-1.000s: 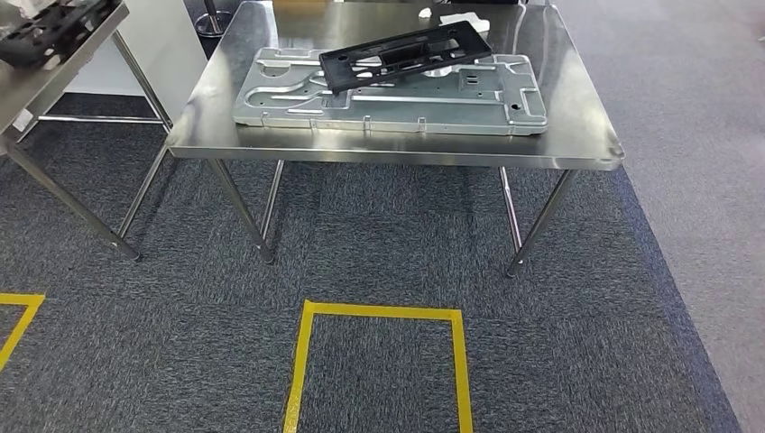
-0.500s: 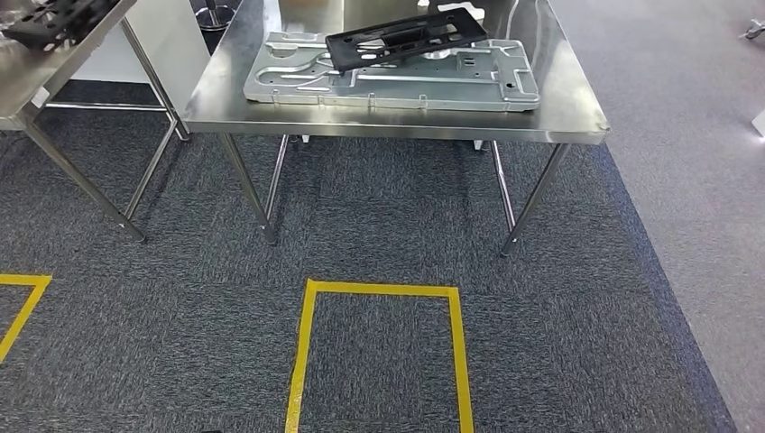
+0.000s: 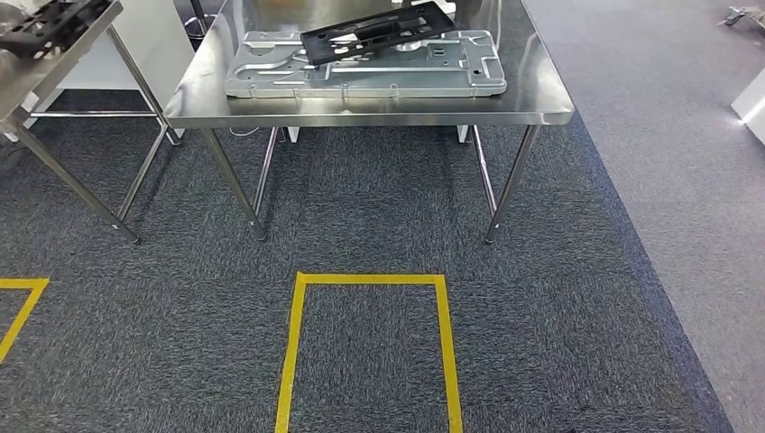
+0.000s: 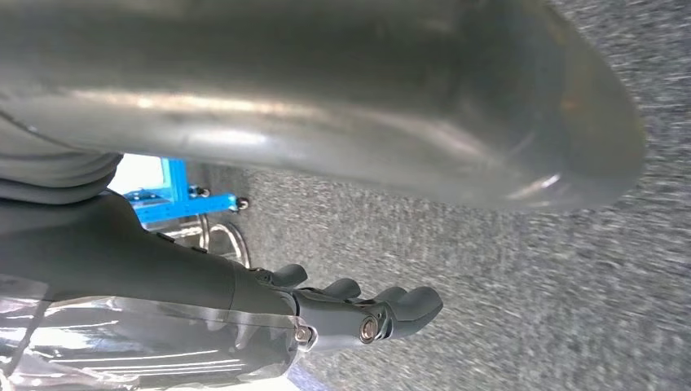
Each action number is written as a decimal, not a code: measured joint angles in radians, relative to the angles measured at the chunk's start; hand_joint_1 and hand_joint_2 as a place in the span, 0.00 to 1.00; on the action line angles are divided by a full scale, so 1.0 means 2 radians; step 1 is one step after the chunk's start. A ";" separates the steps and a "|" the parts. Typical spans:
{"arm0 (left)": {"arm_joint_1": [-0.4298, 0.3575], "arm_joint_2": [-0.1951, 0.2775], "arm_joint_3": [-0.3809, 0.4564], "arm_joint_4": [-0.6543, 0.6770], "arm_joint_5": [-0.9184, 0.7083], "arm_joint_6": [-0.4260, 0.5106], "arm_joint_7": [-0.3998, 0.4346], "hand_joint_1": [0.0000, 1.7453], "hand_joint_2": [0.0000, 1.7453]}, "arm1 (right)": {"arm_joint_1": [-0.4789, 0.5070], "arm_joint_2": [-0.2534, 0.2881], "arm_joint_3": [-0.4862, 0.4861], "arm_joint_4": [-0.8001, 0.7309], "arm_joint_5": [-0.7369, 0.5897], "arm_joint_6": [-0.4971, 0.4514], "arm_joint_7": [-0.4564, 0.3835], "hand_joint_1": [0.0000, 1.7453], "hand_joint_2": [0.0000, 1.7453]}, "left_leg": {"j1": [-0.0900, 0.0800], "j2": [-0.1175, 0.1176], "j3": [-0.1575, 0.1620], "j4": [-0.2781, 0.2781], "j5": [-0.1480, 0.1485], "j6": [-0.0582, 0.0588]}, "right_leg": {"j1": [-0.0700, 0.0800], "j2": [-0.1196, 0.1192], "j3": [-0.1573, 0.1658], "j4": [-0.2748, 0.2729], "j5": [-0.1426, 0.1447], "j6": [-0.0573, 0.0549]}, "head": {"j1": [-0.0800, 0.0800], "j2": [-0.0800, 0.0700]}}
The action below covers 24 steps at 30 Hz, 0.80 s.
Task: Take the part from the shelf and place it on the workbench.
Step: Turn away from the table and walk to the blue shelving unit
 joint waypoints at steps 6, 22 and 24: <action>0.000 0.000 -0.001 0.000 -0.002 0.008 0.007 0.00 0.00 | 0.001 0.009 0.004 0.001 0.008 -0.002 0.004 0.00 0.00 | -0.007 -0.006 0.046 -0.086 0.016 0.017 | -0.001 0.009 -0.006 0.001 0.007 0.013 | 0.000 0.000; -0.003 -0.004 -0.005 0.000 -0.002 0.008 0.008 0.00 0.00 | 0.002 0.008 0.016 0.002 0.025 -0.016 -0.011 0.00 0.00 | 0.003 0.020 0.037 -0.074 0.013 -0.007 | -0.018 -0.011 -0.004 -0.001 0.006 0.020 | 0.000 0.000; -0.002 -0.004 -0.005 0.000 -0.001 0.009 0.008 0.00 0.00 | 0.002 0.008 0.019 0.002 0.029 -0.017 -0.015 0.00 0.00 | 0.005 0.012 0.019 -0.035 -0.012 -0.011 | -0.019 -0.010 -0.005 -0.002 0.008 0.013 | 0.000 0.000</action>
